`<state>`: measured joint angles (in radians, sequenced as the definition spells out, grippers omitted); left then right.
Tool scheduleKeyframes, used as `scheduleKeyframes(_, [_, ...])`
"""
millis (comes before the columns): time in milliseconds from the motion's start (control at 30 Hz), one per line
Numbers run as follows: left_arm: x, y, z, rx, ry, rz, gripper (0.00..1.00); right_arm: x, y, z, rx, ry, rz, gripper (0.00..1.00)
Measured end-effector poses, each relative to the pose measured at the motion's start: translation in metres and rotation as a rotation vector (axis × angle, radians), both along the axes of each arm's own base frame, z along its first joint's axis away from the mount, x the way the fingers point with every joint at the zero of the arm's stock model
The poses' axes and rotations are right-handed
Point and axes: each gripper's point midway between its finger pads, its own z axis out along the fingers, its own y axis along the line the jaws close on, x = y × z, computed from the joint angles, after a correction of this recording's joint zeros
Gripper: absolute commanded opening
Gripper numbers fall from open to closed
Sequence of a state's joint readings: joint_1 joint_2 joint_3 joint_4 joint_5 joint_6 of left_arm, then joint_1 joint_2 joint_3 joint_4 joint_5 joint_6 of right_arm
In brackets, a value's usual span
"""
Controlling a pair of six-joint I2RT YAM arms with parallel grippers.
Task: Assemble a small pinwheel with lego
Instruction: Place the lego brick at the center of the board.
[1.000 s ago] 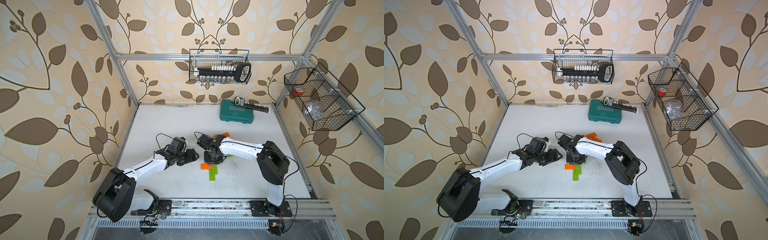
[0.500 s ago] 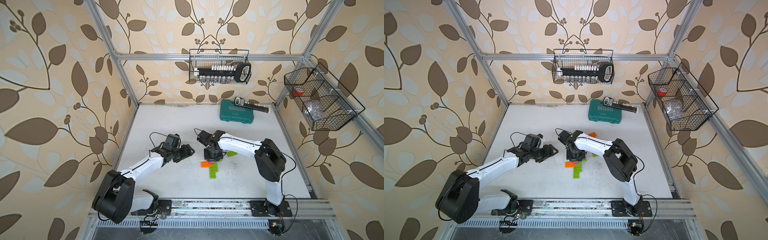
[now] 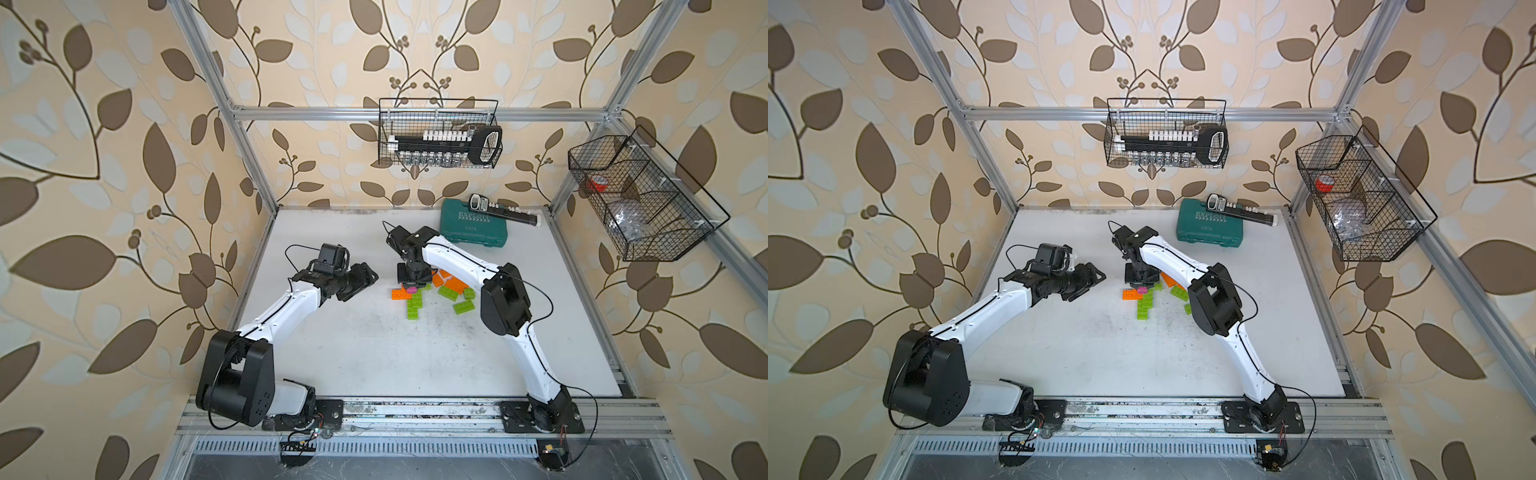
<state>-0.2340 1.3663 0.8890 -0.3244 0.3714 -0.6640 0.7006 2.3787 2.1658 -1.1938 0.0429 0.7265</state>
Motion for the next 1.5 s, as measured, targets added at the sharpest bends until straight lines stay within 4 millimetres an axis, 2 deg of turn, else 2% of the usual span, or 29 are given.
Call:
scheduleKeyframes(167, [-0.005,0.0,-0.004,0.008,0.023,-0.011,0.74,0.016,0.005,-0.012,-0.012,0.015,0.011,0.0])
scheduleKeyframes(367, [-0.008,0.0,-0.005,0.003,0.036,-0.017,0.74,0.032,0.007,-0.008,0.006,-0.003,0.005,0.05])
scheduleKeyframes(600, [-0.009,-0.001,-0.005,0.003,0.04,-0.019,0.74,0.037,0.009,-0.013,0.017,-0.001,0.003,0.1])
scheduleKeyframes(700, [-0.008,-0.001,-0.005,0.002,0.039,-0.019,0.74,0.04,0.011,-0.011,0.029,-0.005,0.003,0.17])
scheduleKeyframes(867, [-0.009,-0.001,-0.005,0.001,0.04,-0.019,0.74,0.041,0.013,-0.011,0.041,-0.004,0.004,0.39])
scheduleKeyframes(1000, [-0.009,-0.001,-0.005,0.001,0.04,-0.019,0.74,0.042,0.012,-0.011,0.046,-0.004,0.004,0.46])
scheduleKeyframes(1233, [-0.009,-0.001,-0.005,0.001,0.04,-0.019,0.74,0.044,0.011,-0.01,0.049,-0.007,0.001,0.44])
scheduleKeyframes(1367, [-0.009,-0.001,-0.006,0.002,0.04,-0.021,0.74,0.042,0.007,-0.005,0.051,-0.012,0.001,0.38])
scheduleKeyframes(1500, [-0.012,0.0,-0.01,0.006,0.05,-0.023,0.74,0.039,0.003,0.008,0.058,-0.023,0.005,0.3])
